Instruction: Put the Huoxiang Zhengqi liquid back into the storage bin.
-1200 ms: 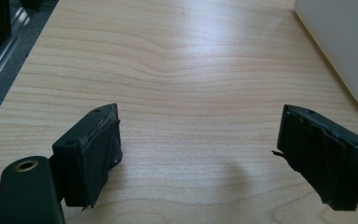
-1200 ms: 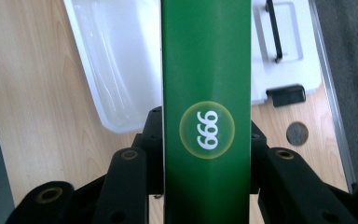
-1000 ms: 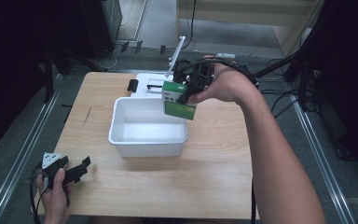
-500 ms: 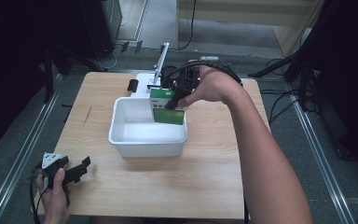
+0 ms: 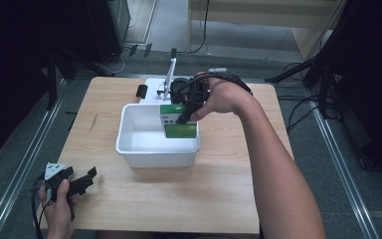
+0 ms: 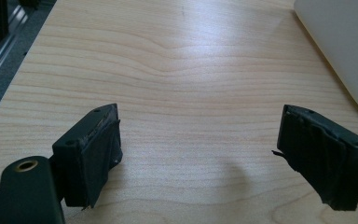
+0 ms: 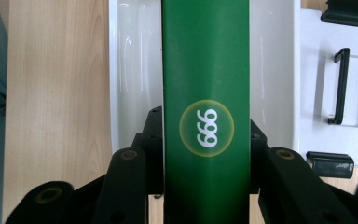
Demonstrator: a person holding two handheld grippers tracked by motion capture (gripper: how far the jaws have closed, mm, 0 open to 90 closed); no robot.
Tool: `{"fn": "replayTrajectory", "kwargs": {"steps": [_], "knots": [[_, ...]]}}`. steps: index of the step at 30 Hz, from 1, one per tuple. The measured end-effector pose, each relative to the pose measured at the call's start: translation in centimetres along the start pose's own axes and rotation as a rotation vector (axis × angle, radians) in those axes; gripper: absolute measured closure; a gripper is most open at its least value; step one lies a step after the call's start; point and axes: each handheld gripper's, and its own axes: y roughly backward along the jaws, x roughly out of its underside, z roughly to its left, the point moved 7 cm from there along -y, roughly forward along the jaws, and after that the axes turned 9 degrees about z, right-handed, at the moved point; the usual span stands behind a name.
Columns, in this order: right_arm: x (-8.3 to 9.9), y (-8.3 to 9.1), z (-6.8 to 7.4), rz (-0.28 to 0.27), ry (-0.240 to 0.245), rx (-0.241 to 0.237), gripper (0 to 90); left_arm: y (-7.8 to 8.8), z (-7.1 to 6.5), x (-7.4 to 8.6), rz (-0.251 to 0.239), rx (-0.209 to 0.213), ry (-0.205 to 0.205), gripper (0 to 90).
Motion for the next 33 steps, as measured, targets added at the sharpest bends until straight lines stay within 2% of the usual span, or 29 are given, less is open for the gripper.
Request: {"fn": "replayTrajectory", "kwargs": {"steps": [3,8,13,15,18,22,25,33], "knots": [[0.1,-0.5,-0.2,-0.015,0.03,0.005,64.8,0.0,0.0,0.0,0.0,0.0,0.0,14.5],[0.4,-1.5,-0.4,-0.021,0.035,0.001,64.7,0.0,0.0,0.0,0.001,0.0,0.0,14.4],[0.7,-2.7,-0.5,-0.023,0.037,-0.008,64.7,0.0,0.0,0.0,0.005,0.0,-0.004,14.5],[0.9,-3.2,-0.5,-0.016,0.023,-0.014,64.7,0.0,0.0,0.0,0.005,0.0,-0.004,14.5],[0.9,-4.0,-0.7,-0.027,0.032,-0.013,64.7,0.0,0.0,0.0,0.003,0.0,-0.001,14.5],[1.0,-4.9,-0.6,-0.013,0.02,-0.023,64.6,0.0,0.0,0.0,0.002,0.001,-0.001,14.5],[0.9,-5.8,-0.7,-0.019,0.038,-0.02,64.6,0.0,0.0,0.0,0.002,0.001,-0.001,14.5],[1.2,-7.9,-0.5,-0.001,0.012,-0.042,64.6,0.0,0.0,0.0,0.002,0.001,-0.001,14.5]]}}
